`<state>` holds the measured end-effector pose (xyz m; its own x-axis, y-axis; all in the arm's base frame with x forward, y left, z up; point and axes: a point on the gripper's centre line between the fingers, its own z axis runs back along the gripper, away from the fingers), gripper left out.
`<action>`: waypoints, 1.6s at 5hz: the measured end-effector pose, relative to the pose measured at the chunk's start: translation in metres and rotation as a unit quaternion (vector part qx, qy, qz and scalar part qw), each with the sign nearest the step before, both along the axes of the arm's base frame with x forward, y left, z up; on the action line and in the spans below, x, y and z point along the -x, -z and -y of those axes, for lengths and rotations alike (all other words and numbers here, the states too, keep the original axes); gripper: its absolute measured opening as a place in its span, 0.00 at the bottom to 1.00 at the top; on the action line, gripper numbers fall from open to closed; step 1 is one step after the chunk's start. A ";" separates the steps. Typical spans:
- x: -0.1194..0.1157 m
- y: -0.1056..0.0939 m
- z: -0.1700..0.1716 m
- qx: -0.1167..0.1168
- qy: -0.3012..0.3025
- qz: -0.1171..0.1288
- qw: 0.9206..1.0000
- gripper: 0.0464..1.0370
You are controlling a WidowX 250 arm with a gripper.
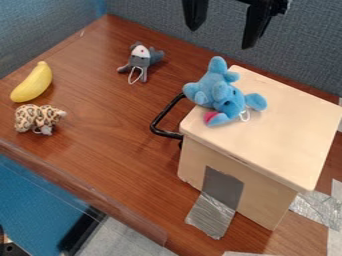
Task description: Open the drawer
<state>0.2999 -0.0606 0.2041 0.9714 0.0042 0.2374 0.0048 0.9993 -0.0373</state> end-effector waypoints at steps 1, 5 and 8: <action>0.000 0.008 0.000 0.002 -0.001 -0.016 1.000 0.96; -0.018 0.043 -0.100 0.021 -0.121 -0.051 0.991 0.96; -0.014 0.136 -0.114 0.029 -0.089 -0.100 0.991 0.96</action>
<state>0.3142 0.0535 0.0678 0.9815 0.1881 0.0354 -0.1850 0.9797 -0.0769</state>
